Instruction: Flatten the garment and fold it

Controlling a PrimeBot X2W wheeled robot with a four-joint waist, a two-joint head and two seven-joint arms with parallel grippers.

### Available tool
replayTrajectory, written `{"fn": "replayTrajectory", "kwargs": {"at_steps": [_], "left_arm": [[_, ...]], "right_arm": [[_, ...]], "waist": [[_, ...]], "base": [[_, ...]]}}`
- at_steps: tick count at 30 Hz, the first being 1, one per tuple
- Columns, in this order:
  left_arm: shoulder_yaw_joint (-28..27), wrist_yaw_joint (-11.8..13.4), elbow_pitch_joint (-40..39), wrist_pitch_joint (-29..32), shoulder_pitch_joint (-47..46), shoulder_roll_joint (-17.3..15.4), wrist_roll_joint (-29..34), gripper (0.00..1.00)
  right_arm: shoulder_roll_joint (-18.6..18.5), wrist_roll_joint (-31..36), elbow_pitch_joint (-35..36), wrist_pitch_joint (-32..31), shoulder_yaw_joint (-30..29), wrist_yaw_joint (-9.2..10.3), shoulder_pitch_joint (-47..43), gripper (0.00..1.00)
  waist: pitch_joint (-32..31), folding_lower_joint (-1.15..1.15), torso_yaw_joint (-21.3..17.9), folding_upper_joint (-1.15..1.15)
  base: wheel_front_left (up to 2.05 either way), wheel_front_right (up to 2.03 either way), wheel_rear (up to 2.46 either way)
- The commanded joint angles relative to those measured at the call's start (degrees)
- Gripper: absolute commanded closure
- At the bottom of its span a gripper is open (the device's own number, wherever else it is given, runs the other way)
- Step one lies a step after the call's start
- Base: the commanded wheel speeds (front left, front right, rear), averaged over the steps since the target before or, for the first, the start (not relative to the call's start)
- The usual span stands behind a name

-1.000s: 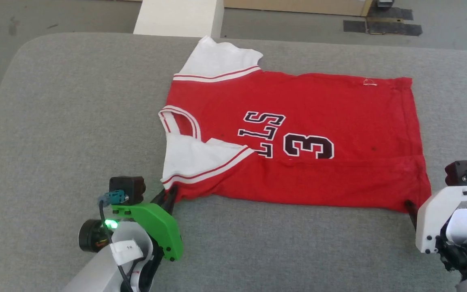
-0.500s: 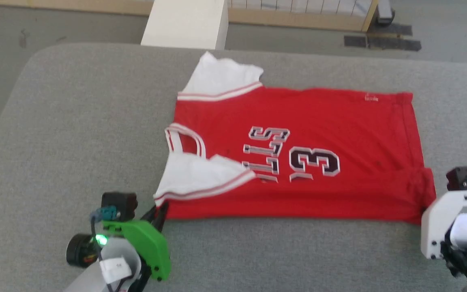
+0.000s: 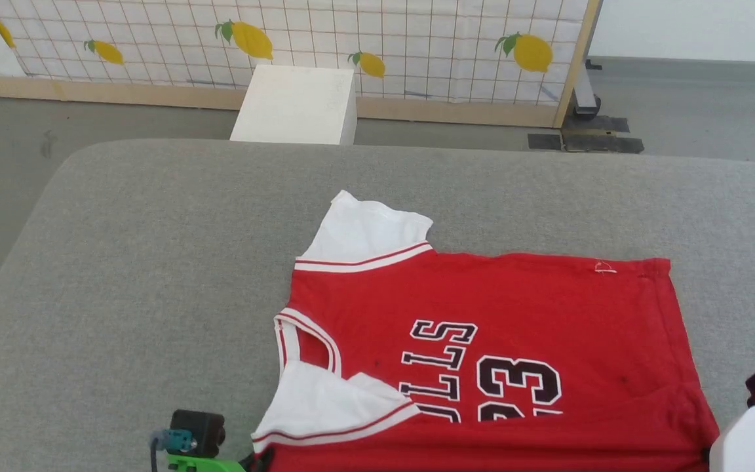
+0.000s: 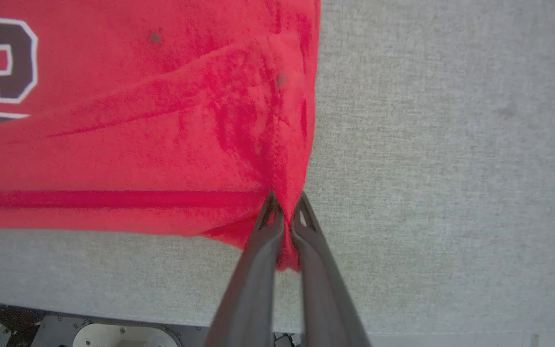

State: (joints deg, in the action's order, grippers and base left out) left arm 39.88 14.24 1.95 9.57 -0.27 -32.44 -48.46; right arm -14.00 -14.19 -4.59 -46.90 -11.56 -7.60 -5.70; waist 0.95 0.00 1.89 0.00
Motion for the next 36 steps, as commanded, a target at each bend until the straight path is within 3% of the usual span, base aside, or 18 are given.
{"fn": "replayTrajectory", "kwargs": {"at_steps": [1,2,3,4,5,11,15,18,22,26,31,36], "left_arm": [[0.3,-0.1,0.8,-0.1,0.3,0.2,0.1,1.0],[0.4,-0.4,1.3,-0.5,0.2,0.7,0.0,1.0],[0.6,-0.7,2.2,-1.1,-0.1,1.4,0.1,0.59],[1.0,-1.2,3.0,-1.5,-0.4,1.8,0.5,0.0],[1.4,-1.9,4.0,-2.0,-0.9,2.3,0.7,0.0],[-0.2,-4.1,7.1,-10.3,-3.6,4.2,2.8,0.0],[-2.5,-6.5,6.2,-19.7,-5.2,4.6,4.6,0.0],[-6.1,-6.4,4.2,-23.8,-5.9,5.3,6.6,0.0],[-11.7,-6.1,-1.3,-24.5,-6.0,7.4,11.7,0.0],[-14.5,-6.7,-4.3,-24.5,-5.7,8.7,16.8,0.0],[-15.1,-7.9,-4.1,-23.9,-10.0,7.5,19.1,0.0],[-13.7,-11.7,-1.9,-14.2,-20.9,3.9,20.0,0.0]], "right_arm": [[0.9,-0.1,0.2,0.1,-0.5,0.11,-0.6,1.0],[1.3,-0.1,0.0,0.3,-0.6,0.11,-0.8,1.0],[1.8,0.1,-0.4,0.8,-0.9,0.11,-0.9,1.0],[2.1,0.4,-0.6,1.4,-0.9,0.11,-0.7,0.56],[2.4,0.7,-0.9,2.6,-1.2,0.11,-0.4,0.0],[3.1,2.2,-0.2,12.0,-1.5,0.11,2.8,0.0],[3.3,1.8,2.8,21.3,-1.1,0.11,4.4,0.0],[2.7,2.5,6.1,29.9,0.7,0.11,4.5,0.0],[3.2,3.6,9.5,41.0,2.0,0.11,4.0,0.0],[5.3,5.7,11.2,47.3,2.6,0.11,3.8,0.0],[7.2,7.2,12.2,49.4,3.5,0.11,4.7,0.0],[8.6,7.2,12.7,50.0,4.2,0.11,6.3,0.0]], "waist": [[0.8,0.0,0.2,0.0],[1.0,0.0,0.2,0.0],[1.3,0.0,0.2,0.0],[1.4,0.0,0.3,0.0],[1.6,0.0,0.3,0.0],[0.9,0.0,0.1,0.0],[-0.1,0.0,-0.2,0.0],[-0.4,0.0,-0.7,0.0],[0.1,0.0,-1.6,0.0],[1.9,0.0,-3.3,0.0],[5.3,0.0,-6.3,0.0],[11.1,0.0,-10.2,0.0]], "base": [[0.0,0.0,0.0],[0.0,0.0,0.0],[0.0,0.0,0.0],[0.0,0.0,0.0],[0.0,0.0,0.0],[0.0,0.0,0.0],[0.0,0.0,0.0],[0.0,0.0,0.0],[0.0,0.0,0.0],[0.0,0.0,0.0],[0.0,0.0,0.0],[0.0,0.0,0.0]]}}
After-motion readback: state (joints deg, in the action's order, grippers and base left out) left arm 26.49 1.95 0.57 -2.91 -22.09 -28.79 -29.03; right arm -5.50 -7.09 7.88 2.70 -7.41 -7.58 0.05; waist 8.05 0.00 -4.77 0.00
